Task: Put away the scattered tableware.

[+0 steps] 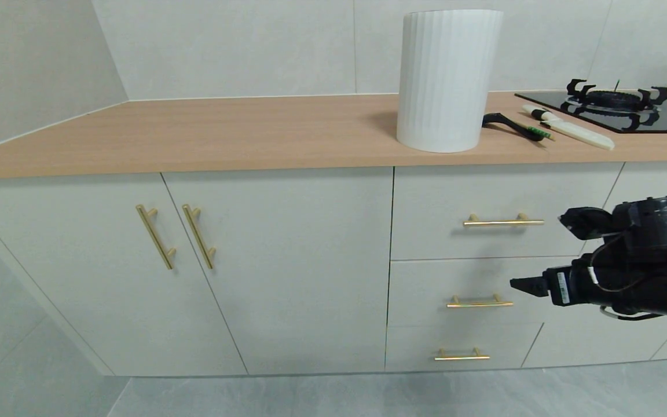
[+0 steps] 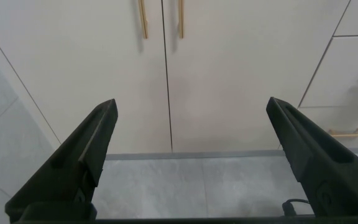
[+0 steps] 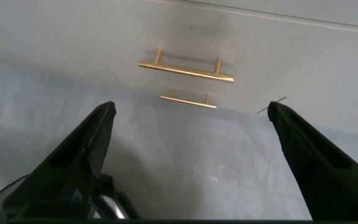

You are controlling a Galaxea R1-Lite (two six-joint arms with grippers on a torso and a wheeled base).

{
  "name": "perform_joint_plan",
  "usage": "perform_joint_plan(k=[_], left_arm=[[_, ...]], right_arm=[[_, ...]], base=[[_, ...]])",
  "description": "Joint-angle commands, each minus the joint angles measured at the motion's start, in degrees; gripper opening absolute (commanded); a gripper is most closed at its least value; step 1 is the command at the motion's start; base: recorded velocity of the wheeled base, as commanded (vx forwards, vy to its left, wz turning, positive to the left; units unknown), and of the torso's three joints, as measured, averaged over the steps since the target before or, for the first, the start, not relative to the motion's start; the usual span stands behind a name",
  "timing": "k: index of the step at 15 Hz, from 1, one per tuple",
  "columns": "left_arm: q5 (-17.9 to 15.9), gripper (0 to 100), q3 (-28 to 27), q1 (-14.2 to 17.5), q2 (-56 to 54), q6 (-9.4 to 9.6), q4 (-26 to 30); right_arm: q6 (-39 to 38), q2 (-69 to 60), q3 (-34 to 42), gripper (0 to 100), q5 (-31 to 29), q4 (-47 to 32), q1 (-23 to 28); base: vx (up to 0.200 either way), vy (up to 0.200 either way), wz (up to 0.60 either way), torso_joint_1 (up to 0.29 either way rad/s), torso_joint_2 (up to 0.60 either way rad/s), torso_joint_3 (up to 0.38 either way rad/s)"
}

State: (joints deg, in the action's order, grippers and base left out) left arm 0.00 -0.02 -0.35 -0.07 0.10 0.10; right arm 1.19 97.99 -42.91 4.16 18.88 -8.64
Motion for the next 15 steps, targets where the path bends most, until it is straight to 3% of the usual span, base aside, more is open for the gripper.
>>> perform_joint_plan(k=[1, 15], left_arm=[[0.0, 100, -0.1, 0.0, 0.1, -0.01, 0.0], [0.0, 100, 0.0, 0.0, 0.1, -0.01, 0.0]], right_arm=[[0.0, 9.7, -4.4, 100, -0.1, 0.7, -0.2], [-0.1, 29.2, -5.0, 100, -6.5, 22.2, -0.8]], base=[[0.000, 0.000, 0.00, 0.000, 0.00, 0.000], [0.000, 0.000, 0.00, 0.000, 0.00, 0.000]])
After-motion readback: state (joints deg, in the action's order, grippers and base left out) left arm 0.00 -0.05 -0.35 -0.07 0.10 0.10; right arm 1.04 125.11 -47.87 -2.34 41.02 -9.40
